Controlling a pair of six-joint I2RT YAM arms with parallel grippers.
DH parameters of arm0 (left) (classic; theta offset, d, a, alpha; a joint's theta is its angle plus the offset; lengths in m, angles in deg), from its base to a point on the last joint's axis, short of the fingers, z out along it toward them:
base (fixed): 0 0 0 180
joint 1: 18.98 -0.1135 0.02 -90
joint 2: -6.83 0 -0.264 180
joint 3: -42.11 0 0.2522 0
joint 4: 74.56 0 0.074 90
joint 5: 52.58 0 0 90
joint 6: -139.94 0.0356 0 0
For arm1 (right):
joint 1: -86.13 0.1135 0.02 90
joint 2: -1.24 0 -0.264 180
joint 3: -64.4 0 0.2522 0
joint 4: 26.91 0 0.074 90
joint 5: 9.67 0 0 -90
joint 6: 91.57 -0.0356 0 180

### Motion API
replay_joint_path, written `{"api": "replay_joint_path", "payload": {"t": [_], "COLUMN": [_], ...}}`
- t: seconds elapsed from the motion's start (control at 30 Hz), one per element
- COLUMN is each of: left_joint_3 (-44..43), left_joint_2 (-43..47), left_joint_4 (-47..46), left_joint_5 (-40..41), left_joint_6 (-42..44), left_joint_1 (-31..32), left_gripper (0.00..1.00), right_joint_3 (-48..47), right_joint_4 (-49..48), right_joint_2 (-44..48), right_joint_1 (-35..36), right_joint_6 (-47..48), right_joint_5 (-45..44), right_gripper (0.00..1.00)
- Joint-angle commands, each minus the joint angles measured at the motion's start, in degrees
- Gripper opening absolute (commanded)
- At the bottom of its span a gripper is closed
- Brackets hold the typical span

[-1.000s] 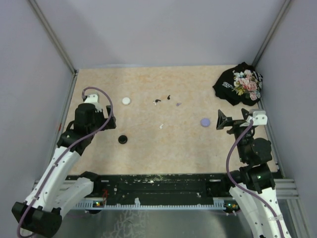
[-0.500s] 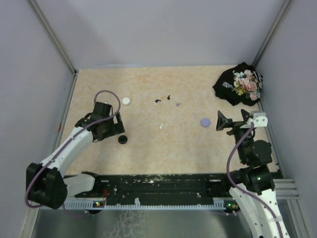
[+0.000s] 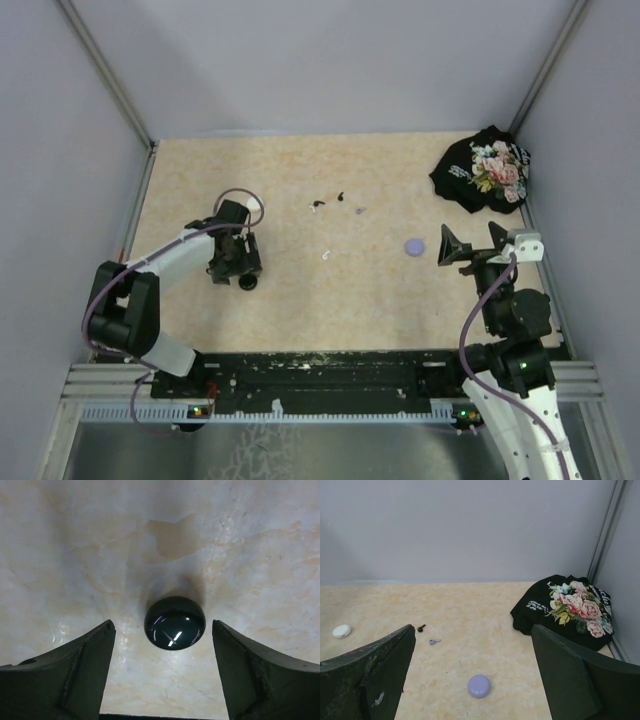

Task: Insert the wireless bluetooth earbuds into the charging case
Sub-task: Pick up the charging case at the center of the board.

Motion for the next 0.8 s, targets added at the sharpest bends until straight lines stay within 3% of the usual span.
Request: {"api": "replay_joint_path", "payload": {"t": [0.0, 0.43, 0.77], "left_joint_3": [-4.13, -5.84, -10.30], "left_joint_2": [-4.84, -10.13, -8.68], "left_joint_4": [-0.59, 0.70, -3.53], "left_joint_5": [1.12, 1.73, 2.78], "left_joint_6": [0.30, 0.13, 8.81], "left_joint_1": [1.59, 6.92, 14.22], "left_gripper": [0.80, 0.54, 0.49], "right_joint_3": [-0.01, 0.07, -3.01], "right_joint_4": [-3.35, -3.82, -1.70], "right_joint_2": [0.50, 0.35, -6.59], "right_joint_1": [0.61, 0.62, 0.60], "right_joint_6": [-0.22, -0.13, -4.75], "right_joint_5": [-0.32, 0.02, 6.13], "right_gripper": [0.98, 0.98, 0.98]}}
